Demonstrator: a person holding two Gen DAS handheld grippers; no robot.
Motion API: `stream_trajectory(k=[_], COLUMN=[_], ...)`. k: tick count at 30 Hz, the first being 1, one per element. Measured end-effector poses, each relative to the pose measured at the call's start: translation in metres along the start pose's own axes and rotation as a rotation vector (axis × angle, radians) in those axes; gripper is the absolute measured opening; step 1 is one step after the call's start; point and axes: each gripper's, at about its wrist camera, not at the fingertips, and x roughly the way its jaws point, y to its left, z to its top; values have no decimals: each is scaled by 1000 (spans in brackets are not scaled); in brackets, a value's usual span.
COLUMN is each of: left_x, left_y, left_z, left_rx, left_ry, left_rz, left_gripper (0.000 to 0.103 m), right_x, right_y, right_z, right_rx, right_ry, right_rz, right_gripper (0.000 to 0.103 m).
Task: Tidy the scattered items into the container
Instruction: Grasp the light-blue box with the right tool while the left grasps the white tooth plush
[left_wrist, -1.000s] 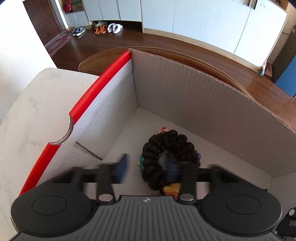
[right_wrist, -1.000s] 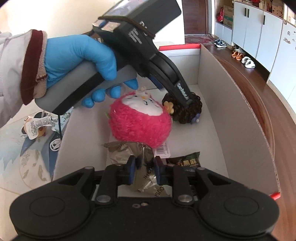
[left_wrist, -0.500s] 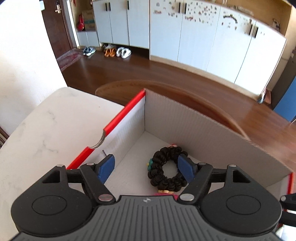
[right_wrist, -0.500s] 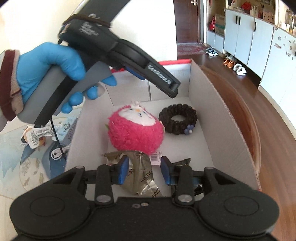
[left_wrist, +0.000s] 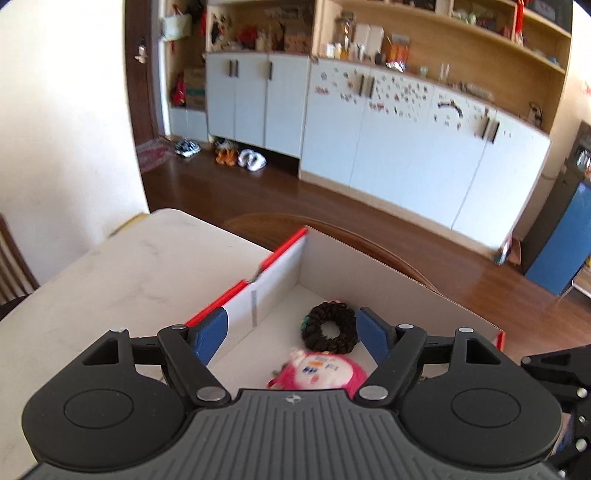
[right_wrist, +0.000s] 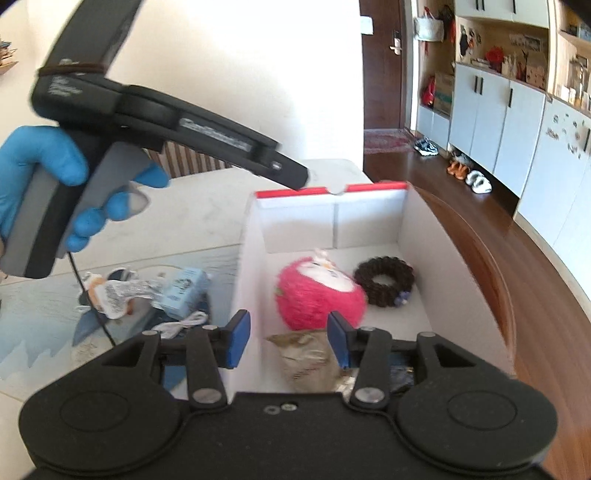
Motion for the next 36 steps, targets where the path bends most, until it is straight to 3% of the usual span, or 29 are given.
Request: stream_trajectory(k=[8, 21, 36], left_x=[-79, -158, -160], left_y=[39, 120, 157], left_z=[-37, -130, -216], left_rx=[-41, -152, -158], left_ry=[-75, -37, 59], left_rz=[80, 252, 349], left_gripper=[76, 81, 84], right_x=[-6, 4, 44], right_y=[61, 123, 141], right_z=[0, -4, 4], right_rx=[-64, -133, -177], right_ry=[-22, -42, -13], right_rz=[35, 44, -1], right_gripper=[103, 103, 103])
